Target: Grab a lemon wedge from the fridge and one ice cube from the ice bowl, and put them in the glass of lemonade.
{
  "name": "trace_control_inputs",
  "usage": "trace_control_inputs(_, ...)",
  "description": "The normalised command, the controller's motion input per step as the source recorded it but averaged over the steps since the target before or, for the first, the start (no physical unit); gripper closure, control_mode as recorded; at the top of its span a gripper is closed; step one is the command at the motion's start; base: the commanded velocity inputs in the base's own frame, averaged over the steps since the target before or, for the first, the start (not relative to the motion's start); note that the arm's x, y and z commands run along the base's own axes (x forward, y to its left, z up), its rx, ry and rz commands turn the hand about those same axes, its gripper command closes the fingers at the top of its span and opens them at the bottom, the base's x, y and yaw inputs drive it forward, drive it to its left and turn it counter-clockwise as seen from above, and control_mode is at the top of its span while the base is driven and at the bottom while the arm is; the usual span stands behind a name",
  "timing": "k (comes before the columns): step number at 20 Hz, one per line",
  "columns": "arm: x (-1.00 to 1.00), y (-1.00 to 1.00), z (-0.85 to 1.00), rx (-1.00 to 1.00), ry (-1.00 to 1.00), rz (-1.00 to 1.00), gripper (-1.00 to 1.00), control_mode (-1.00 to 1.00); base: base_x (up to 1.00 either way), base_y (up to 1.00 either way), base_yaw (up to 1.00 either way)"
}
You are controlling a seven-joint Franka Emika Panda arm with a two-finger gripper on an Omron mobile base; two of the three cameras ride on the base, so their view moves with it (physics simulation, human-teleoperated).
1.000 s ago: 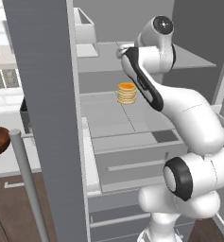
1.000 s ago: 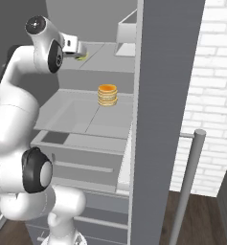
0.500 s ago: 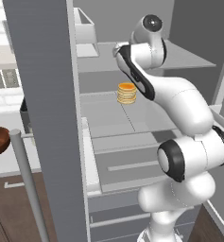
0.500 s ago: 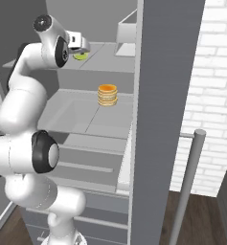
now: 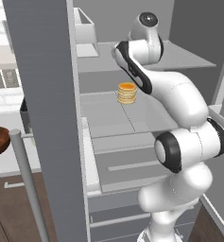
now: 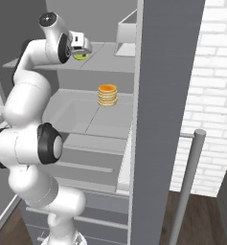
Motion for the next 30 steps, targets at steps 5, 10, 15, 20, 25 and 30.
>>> trace_control_inputs(5, 0.03, 0.0, 0.03, -0.01, 0.12, 0.0, -1.0, -1.0, 0.0, 0.0, 0.0)
trace_control_inputs(10, 0.03, 0.0, 0.03, -0.02, 0.04, 0.0, -1.0, -1.0, 0.0, 0.0, 0.0)
trace_control_inputs(15, 0.0, 0.0, -0.05, 0.0, -0.01, 0.0, -1.0, -1.0, 0.0, 0.0, 0.0)
trace_control_inputs(20, 0.0, 0.0, 0.0, 0.0, -0.02, -0.02, -1.0, -1.0, 0.0, 0.0, 0.0)
trace_control_inputs(25, 0.01, -0.02, 0.0, 0.0, 0.0, -0.1, -1.0, -1.0, 0.0, 0.0, 0.0)
trace_control_inputs(30, 0.13, 0.0, 0.0, 0.0, 0.02, -0.19, -1.0, -1.0, 0.0, 0.0, 0.0)
